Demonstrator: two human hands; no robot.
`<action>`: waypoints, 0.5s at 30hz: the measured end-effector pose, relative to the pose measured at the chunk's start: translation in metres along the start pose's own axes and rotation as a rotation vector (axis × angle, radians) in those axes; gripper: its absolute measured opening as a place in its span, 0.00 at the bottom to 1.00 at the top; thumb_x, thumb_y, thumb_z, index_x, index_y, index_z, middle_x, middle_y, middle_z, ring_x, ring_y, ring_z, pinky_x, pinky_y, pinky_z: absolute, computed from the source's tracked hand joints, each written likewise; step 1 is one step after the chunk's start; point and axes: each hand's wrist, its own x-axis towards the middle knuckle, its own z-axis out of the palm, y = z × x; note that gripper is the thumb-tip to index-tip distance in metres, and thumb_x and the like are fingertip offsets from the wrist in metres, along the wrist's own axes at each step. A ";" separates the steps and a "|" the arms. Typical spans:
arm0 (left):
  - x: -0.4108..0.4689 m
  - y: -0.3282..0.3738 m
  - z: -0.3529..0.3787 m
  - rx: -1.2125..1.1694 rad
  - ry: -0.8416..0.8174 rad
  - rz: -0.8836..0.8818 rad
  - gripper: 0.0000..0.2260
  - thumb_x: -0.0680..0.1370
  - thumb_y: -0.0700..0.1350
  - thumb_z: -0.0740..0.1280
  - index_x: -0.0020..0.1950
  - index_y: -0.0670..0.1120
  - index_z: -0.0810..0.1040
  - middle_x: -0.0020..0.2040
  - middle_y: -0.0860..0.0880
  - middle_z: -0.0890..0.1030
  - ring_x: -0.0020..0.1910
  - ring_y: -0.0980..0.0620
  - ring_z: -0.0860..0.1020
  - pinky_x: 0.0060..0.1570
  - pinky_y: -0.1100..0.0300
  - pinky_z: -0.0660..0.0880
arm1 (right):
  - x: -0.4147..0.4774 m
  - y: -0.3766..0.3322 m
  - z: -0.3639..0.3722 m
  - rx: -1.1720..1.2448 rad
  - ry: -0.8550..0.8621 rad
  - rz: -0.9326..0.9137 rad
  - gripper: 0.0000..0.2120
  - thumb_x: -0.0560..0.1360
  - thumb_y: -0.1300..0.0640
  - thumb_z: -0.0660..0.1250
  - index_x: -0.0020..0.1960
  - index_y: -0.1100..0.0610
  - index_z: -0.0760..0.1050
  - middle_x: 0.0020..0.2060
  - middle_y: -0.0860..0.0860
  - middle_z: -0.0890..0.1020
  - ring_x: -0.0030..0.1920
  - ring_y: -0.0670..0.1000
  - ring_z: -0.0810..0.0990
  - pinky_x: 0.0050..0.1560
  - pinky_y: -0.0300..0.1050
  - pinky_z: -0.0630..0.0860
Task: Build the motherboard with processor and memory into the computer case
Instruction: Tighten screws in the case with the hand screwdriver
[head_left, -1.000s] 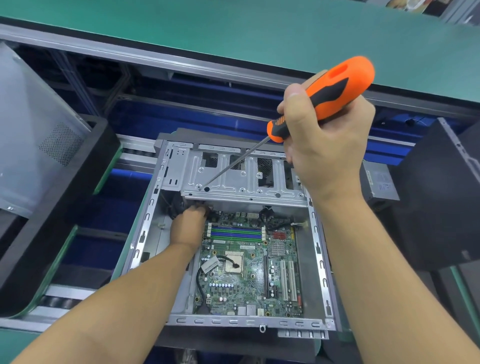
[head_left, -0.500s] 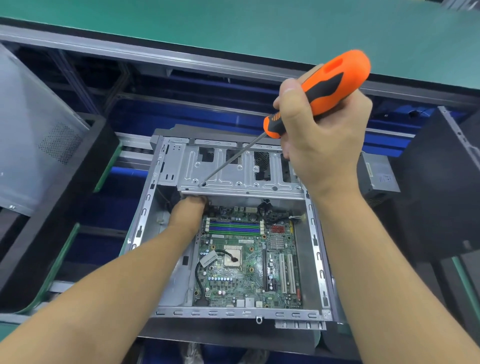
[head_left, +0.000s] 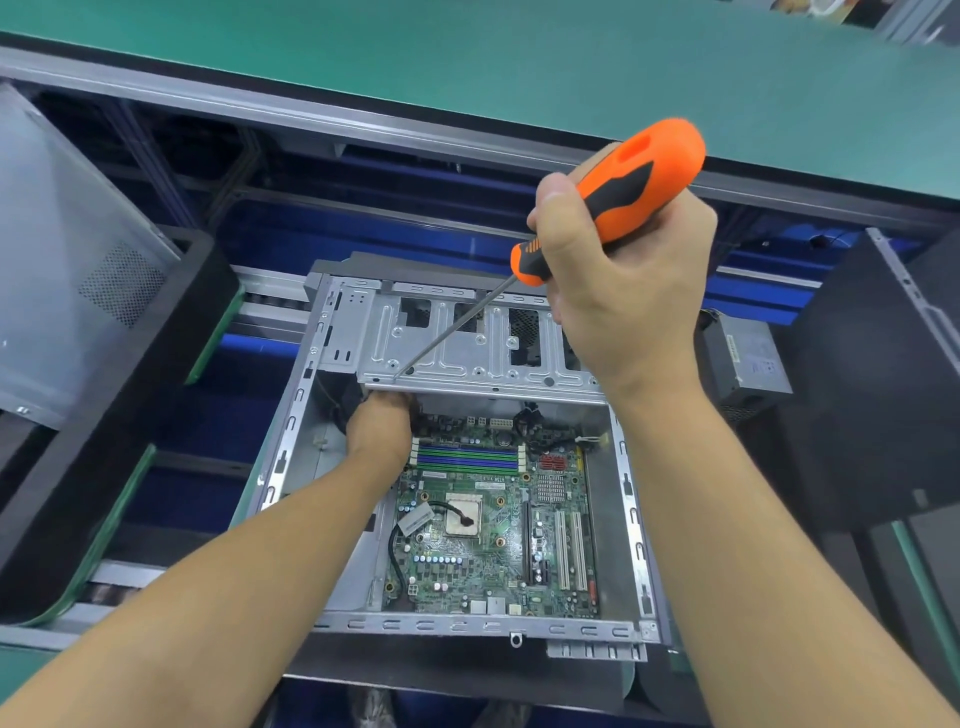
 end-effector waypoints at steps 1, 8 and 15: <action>0.000 0.001 -0.001 -0.011 0.000 -0.014 0.13 0.75 0.30 0.60 0.52 0.41 0.80 0.50 0.40 0.82 0.48 0.40 0.81 0.42 0.51 0.77 | 0.000 0.000 0.000 -0.003 0.002 -0.002 0.20 0.73 0.56 0.68 0.36 0.75 0.71 0.30 0.64 0.73 0.29 0.65 0.75 0.29 0.53 0.73; 0.002 0.002 -0.002 -0.063 -0.006 -0.025 0.13 0.75 0.30 0.60 0.53 0.42 0.79 0.50 0.39 0.81 0.48 0.39 0.81 0.41 0.51 0.76 | 0.002 -0.001 -0.002 0.003 0.012 -0.002 0.20 0.73 0.56 0.68 0.35 0.74 0.71 0.30 0.64 0.72 0.28 0.66 0.74 0.28 0.55 0.73; 0.001 -0.006 0.002 -0.066 -0.010 0.030 0.12 0.75 0.29 0.61 0.52 0.41 0.79 0.45 0.39 0.80 0.45 0.39 0.81 0.43 0.49 0.78 | 0.002 0.000 0.000 0.011 0.013 0.002 0.21 0.73 0.56 0.68 0.36 0.75 0.70 0.30 0.66 0.72 0.28 0.66 0.74 0.28 0.54 0.72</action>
